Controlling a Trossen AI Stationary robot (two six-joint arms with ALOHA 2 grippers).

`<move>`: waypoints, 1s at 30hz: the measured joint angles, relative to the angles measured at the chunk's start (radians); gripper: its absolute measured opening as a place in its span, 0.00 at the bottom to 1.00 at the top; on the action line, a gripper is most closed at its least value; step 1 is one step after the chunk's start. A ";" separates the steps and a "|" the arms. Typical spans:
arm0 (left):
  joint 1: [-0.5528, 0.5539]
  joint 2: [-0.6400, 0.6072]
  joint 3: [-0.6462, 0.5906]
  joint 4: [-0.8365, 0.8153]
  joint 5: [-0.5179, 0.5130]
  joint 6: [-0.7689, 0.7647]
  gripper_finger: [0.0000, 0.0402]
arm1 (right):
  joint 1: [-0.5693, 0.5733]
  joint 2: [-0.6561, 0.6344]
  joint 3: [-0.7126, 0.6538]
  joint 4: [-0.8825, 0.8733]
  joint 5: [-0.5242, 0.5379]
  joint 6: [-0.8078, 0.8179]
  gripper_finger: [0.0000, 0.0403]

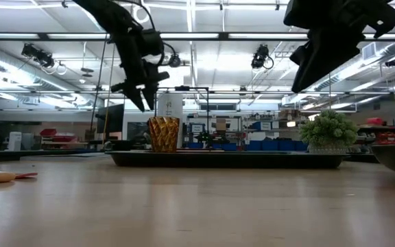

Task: Pick and place plate/cup/fork/spoon on tray
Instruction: Move the orange glass to the top right of the tray

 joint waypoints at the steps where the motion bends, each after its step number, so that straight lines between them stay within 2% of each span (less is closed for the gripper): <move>1: 0.007 0.010 0.000 0.015 0.008 0.000 0.42 | 0.004 0.004 0.000 0.000 0.001 0.000 0.29; 6: 0.035 0.036 0.000 0.025 0.040 0.004 0.42 | 0.018 0.008 0.000 0.010 0.007 0.010 0.29; 18: 0.017 0.057 0.000 0.029 0.065 0.004 0.42 | 0.018 0.009 0.000 0.029 0.011 0.011 0.29; 30: -0.002 0.102 0.000 0.042 0.040 0.022 0.29 | 0.018 0.009 0.000 0.036 0.010 0.019 0.29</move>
